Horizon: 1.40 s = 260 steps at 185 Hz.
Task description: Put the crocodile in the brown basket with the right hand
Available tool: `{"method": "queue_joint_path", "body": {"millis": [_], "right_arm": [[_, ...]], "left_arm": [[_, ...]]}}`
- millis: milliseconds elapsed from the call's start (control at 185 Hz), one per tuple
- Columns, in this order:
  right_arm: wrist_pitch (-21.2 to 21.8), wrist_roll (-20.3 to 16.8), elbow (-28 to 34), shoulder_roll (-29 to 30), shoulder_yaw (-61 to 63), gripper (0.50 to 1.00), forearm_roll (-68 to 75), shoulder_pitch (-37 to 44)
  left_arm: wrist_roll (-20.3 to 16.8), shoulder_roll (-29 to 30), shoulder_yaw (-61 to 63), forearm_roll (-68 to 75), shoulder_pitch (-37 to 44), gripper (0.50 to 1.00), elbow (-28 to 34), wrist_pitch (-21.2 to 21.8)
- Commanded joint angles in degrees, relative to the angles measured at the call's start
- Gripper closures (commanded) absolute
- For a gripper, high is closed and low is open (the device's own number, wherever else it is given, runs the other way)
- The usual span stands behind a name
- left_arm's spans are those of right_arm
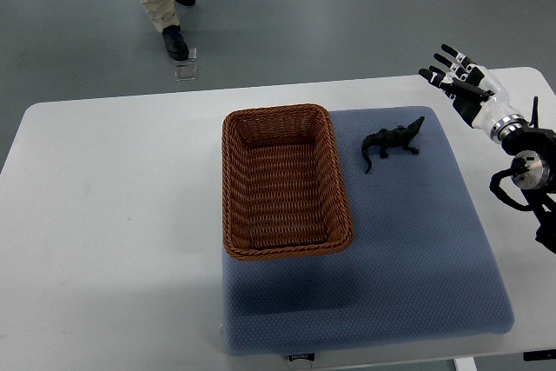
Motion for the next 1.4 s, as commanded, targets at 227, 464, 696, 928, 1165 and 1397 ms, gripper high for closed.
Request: {"method": "queue_joint_path", "body": {"millis": [227, 464, 696, 928, 1165, 1397], "right_arm": [[-0.07, 0.00, 0.13, -0.15, 0.18, 0.570, 0.00, -0.13], [-0.16, 0.00, 0.05, -0.24, 0.09, 0.568, 0.00, -0.13], [-0.07, 0.09, 0.13, -0.41, 0.27, 0.570, 0.00, -0.04], [-0.07, 0.00, 0.05, -0.59, 0.35, 0.568, 0.00, 0.13], [-0.07, 0.09, 0.05, -0.59, 0.44, 0.568, 0.00, 0.13], [0.01, 0.09, 0.05, -0.94, 0.44, 0.568, 0.00, 0.40]], "left_arm": [[0.13, 0.00, 0.07, -0.02, 0.00, 0.500, 0.00, 0.08], [0.04, 0.00, -0.02, -0.02, 0.00, 0.500, 0.00, 0.08], [0.12, 0.00, 0.07, -0.02, 0.00, 0.500, 0.08, 0.08], [0.04, 0.00, 0.07, -0.02, 0.00, 0.500, 0.08, 0.08], [0.04, 0.00, 0.07, -0.02, 0.00, 0.500, 0.08, 0.08], [0.04, 0.00, 0.07, -0.02, 0.00, 0.500, 0.08, 0.08]]}}
